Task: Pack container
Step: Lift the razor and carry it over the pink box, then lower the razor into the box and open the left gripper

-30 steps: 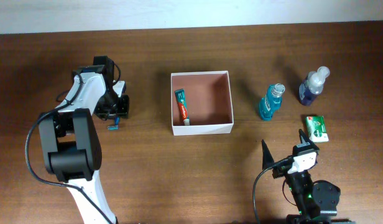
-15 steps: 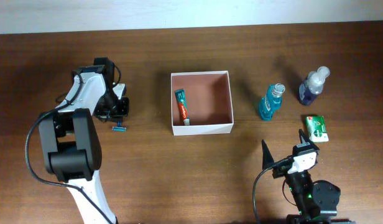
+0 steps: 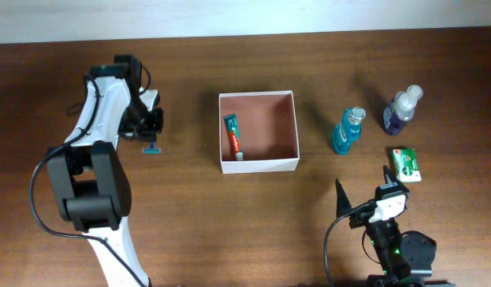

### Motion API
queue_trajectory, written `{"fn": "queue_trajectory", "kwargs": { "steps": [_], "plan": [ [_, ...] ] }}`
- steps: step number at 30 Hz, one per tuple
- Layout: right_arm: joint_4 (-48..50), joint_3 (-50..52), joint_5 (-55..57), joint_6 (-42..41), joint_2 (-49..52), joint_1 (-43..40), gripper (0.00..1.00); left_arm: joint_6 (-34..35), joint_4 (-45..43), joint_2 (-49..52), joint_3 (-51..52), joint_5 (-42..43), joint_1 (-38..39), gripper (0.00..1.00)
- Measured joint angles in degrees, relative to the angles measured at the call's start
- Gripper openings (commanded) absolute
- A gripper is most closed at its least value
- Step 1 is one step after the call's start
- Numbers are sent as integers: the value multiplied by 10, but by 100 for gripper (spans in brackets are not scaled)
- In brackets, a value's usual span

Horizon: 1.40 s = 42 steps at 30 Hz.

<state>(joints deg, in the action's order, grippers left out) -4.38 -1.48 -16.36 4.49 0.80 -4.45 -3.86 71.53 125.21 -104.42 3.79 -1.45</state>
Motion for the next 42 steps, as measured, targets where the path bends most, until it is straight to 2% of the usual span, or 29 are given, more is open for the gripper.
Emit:
{"fn": "queue_trajectory", "kwargs": {
  "steps": [6,14,24,29,36,42],
  "plan": [
    [0,0,0,0,0,0,98,0,84,1,-117,43,42,7],
    [0,0,0,0,0,0,98,31,166,1,-259,100,153,7],
    [0,0,0,0,0,0,98,118,145,1,-269,110,234,8],
    [0,0,0,0,0,0,98,190,126,1,-269,81,267,8],
    [0,0,0,0,0,0,98,302,116,5,-263,13,276,9],
    [0,0,0,0,0,0,98,341,116,37,-257,-2,276,9]
  ]
}}
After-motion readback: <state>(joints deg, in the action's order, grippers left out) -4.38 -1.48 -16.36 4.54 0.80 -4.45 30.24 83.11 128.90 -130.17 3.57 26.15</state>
